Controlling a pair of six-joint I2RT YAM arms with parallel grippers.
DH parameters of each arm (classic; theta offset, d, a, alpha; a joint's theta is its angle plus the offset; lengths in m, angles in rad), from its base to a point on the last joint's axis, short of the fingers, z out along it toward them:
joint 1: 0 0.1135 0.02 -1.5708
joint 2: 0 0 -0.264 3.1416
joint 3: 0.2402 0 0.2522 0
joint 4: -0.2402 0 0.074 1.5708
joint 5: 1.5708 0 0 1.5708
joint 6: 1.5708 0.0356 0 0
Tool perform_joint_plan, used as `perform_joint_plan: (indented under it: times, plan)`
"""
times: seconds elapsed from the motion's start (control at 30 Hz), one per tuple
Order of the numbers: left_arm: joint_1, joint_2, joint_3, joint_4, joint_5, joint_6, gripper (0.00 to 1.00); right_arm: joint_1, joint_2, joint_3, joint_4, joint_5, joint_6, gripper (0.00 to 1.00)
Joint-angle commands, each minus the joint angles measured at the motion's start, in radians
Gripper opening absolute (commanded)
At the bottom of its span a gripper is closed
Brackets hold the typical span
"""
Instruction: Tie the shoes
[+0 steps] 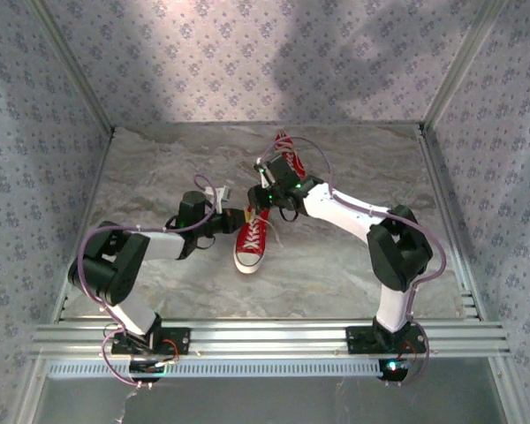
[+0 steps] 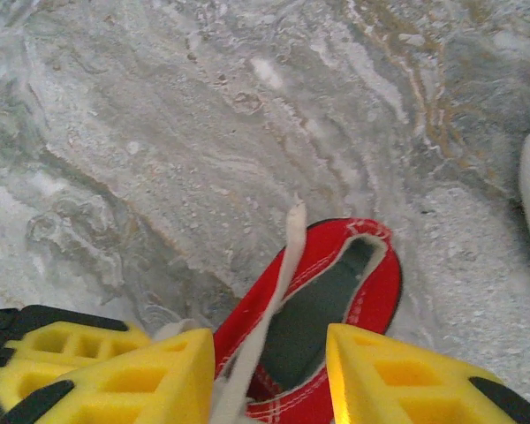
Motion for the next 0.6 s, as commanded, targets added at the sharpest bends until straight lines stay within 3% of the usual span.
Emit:
perform_joint_plan:
  times: [0.0, 0.57]
  plan:
    - [-0.008, -0.014, -0.007, 0.045, 0.022, 0.015, 0.0, 0.007, 0.011, -0.016, -0.012, -0.006, 0.037, 0.39]
    - [-0.008, -0.029, -0.008, 0.037, 0.007, 0.018, 0.0, 0.024, 0.031, -0.063, -0.029, -0.024, 0.05, 0.37]
